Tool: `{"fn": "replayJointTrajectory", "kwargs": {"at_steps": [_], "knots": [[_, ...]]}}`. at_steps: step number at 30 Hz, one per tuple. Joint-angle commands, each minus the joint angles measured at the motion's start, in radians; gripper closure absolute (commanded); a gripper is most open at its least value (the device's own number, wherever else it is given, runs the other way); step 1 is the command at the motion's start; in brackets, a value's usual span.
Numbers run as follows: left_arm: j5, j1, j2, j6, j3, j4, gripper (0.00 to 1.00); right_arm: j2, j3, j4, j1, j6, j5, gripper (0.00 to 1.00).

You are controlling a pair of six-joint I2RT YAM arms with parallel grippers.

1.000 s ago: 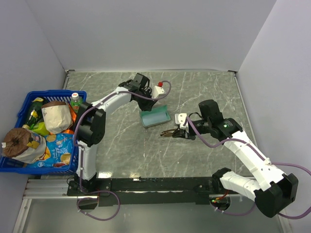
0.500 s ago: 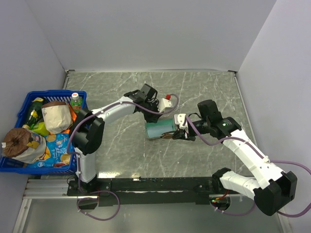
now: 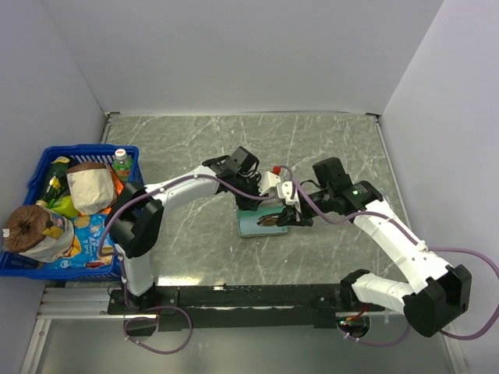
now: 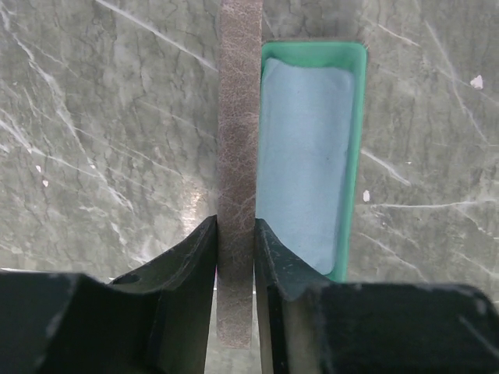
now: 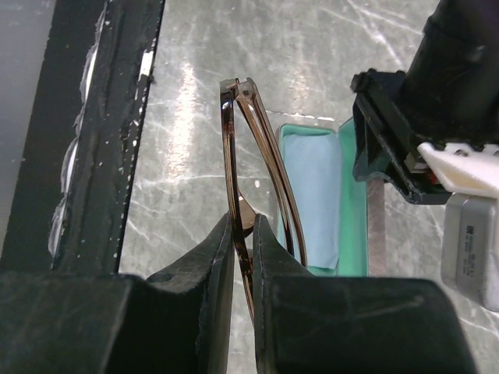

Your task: Organize the sunglasses

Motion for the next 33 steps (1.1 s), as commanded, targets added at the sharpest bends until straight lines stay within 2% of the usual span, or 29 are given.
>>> {"fn": "replayJointTrajectory", "kwargs": {"at_steps": [1, 8, 10, 14, 18, 21, 22, 27, 30, 33], "knots": [[0.033, -0.01, -0.068, -0.005, -0.007, 0.049, 0.68, 0.031, 0.063, -0.063, -0.007, -0.062, -0.053, 1.0], [0.019, -0.013, -0.066, -0.002, -0.007, 0.051, 0.49, 0.039, 0.065, -0.072, -0.005, -0.067, -0.051, 1.0], [0.018, -0.013, -0.072, -0.003, -0.006, 0.052, 0.39, 0.04, 0.066, -0.075, -0.005, -0.07, -0.053, 1.0], [0.01, -0.015, -0.103, -0.009, -0.007, 0.06, 0.28, 0.048, 0.071, -0.089, -0.005, -0.074, -0.059, 1.0], [0.012, -0.012, -0.147, -0.017, -0.024, 0.075, 0.08, 0.045, 0.076, -0.092, -0.004, -0.074, -0.059, 1.0], [0.013, -0.012, -0.196, -0.025, -0.05, 0.094, 0.01, 0.04, 0.073, -0.09, -0.005, -0.074, -0.06, 1.0], [0.003, -0.012, -0.209, -0.028, -0.056, 0.098, 0.03, 0.04, 0.073, -0.092, -0.004, -0.074, -0.06, 1.0], [-0.031, 0.016, -0.293, -0.049, -0.099, 0.129, 0.04, 0.042, 0.08, -0.107, -0.004, -0.087, -0.076, 1.0], [-0.013, 0.069, -0.328, -0.078, -0.11, 0.148, 0.03, 0.04, 0.083, -0.116, -0.001, -0.093, -0.085, 1.0], [0.045, 0.17, -0.359, -0.112, -0.122, 0.16, 0.04, 0.045, 0.089, -0.124, 0.001, -0.09, -0.089, 1.0]]}}
